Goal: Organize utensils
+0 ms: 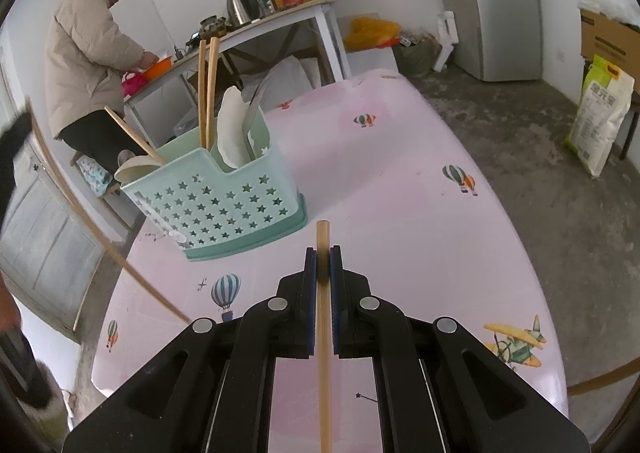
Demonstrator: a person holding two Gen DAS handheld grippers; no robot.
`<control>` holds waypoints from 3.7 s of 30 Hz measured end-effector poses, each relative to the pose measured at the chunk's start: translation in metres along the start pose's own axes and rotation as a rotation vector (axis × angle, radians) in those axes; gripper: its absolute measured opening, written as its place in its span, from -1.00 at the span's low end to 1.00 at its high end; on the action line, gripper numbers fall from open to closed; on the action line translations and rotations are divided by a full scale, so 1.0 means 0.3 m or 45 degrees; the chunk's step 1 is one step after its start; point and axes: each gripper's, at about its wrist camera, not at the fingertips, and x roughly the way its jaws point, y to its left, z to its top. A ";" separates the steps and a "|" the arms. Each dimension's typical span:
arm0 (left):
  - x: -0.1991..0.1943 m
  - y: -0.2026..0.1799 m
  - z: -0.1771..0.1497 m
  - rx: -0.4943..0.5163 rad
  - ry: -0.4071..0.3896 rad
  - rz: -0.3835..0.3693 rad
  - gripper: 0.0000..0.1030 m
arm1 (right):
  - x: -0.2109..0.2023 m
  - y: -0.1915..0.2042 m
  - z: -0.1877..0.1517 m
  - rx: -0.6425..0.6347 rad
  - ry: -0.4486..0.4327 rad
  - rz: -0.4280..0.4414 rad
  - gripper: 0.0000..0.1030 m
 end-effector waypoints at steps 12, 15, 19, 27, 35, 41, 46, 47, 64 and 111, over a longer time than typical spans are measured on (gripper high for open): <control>0.082 -0.054 0.280 0.153 -0.214 0.071 -0.89 | 0.014 -0.013 0.017 0.006 0.004 0.029 -0.91; 0.110 -0.040 0.292 0.173 -0.211 0.126 -0.89 | 0.019 -0.018 0.019 0.010 0.007 0.033 -0.91; 0.151 -0.007 0.271 0.188 -0.207 0.201 -0.89 | 0.031 -0.016 0.019 0.005 0.017 0.033 -0.91; 0.254 0.078 0.149 0.165 -0.122 0.258 -0.88 | 0.036 -0.007 0.020 0.004 0.024 0.041 -0.91; 0.279 0.089 0.050 0.139 -0.055 0.246 -0.81 | 0.034 0.007 0.027 -0.027 0.034 0.027 -0.91; 0.235 0.063 0.015 0.153 -0.043 0.240 -0.07 | 0.002 0.031 0.035 -0.046 0.013 0.001 -0.91; 0.162 0.034 -0.020 0.169 -0.011 0.210 0.26 | -0.051 0.055 0.060 -0.057 -0.046 0.001 -0.91; 0.145 0.029 -0.036 0.176 0.005 0.197 0.34 | -0.061 0.058 0.068 -0.058 -0.058 0.007 -0.91; 0.058 0.121 -0.499 0.070 0.428 0.245 0.58 | -0.299 0.256 0.347 -0.188 -0.529 0.224 -0.92; 0.098 -0.046 -0.489 0.148 0.322 0.500 0.89 | -0.272 0.184 -0.035 -0.271 -0.391 -0.078 0.68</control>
